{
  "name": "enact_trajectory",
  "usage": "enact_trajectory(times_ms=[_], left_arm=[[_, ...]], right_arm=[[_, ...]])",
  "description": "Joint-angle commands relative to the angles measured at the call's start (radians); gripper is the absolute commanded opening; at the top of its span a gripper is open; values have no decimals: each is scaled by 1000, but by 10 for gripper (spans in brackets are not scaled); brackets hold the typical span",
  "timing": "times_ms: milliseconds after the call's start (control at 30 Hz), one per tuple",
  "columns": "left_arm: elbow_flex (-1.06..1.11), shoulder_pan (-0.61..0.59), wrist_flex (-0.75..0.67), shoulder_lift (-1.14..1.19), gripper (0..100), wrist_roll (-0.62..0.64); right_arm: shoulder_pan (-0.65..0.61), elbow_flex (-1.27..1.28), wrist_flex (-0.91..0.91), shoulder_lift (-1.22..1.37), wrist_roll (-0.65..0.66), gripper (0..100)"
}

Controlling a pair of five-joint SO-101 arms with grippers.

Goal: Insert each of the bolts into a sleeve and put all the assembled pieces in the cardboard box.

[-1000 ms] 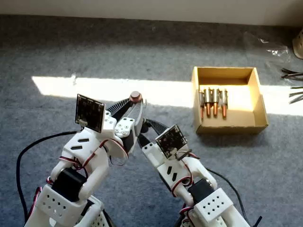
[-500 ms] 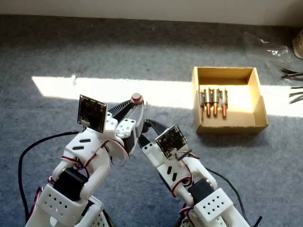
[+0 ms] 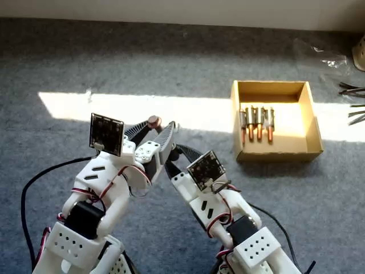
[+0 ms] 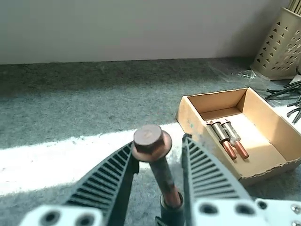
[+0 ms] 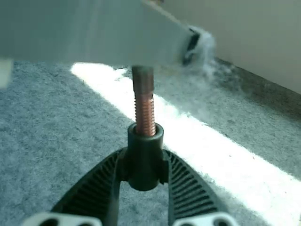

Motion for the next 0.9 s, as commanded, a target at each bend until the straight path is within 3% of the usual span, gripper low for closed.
enact_trajectory(times_ms=[0,333,500,867], left_arm=[[-7,-5,-21,-10,150,-8],[-4,-5,-21,-10,148,-6],[-4,8,-23,-8,54,-14],[-4,22,-23,-8,50,-15]], right_arm=[[10,-19,-30,-19,8,5],[10,-19,-30,-19,8,5],[10,-19,-30,-19,8,5],[12,-19,-30,-21,8,5]])
